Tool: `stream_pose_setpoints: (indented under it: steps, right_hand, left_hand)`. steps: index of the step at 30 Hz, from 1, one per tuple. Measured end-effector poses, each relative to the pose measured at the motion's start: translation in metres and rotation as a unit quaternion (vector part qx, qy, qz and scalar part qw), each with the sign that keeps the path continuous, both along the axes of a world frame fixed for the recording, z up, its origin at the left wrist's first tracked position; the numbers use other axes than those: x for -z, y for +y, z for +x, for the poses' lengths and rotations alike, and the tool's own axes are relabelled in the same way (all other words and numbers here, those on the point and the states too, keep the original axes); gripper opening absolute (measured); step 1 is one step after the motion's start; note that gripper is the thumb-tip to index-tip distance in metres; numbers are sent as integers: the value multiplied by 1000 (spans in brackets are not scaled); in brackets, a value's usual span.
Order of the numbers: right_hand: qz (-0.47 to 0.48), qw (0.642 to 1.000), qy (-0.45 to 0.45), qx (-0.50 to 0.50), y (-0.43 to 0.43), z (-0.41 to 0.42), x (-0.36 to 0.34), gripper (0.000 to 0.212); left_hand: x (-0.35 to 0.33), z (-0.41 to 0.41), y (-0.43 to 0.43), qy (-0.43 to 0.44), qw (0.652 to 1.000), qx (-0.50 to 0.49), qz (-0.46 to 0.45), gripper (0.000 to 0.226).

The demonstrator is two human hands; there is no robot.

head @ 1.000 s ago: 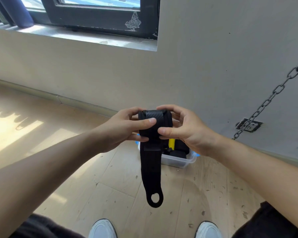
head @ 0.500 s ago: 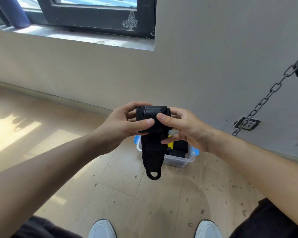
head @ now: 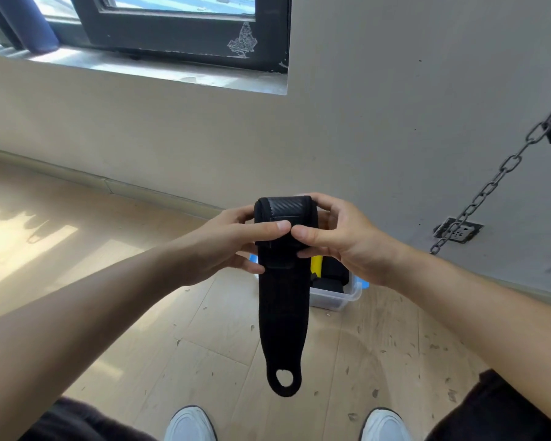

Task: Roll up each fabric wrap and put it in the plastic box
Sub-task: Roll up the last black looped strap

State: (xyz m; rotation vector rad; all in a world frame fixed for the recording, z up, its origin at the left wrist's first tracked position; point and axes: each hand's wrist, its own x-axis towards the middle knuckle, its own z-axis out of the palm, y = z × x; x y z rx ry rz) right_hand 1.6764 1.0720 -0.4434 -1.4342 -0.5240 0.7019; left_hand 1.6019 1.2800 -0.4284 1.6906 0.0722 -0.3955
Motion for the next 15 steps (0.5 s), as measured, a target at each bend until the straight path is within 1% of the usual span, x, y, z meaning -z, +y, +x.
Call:
stream_pose_setpoints:
  steps: [3,6,8,11,15]
  right_hand:
    - [0,1000,-2,-5,0,1,1,55]
    - [-11,1000,5,-5,0,2,0,51]
    - [-34,999,8,-12,-1,2,-2,48]
    - [-73,997,29,-26,-1,2,-4,54]
    - [-87,995,31,-24,1,2,-6,64]
  left_hand:
    - [2,1,1,-17,999,-17,-39,43]
    - [3,2,1,-32,997,-21,-63,43]
    - [2,2,0,-43,996,-29,-75,44]
    - [2,4,0,-64,992,-46,-96,46]
    - [7,5,1,-76,993,-39,-83,52]
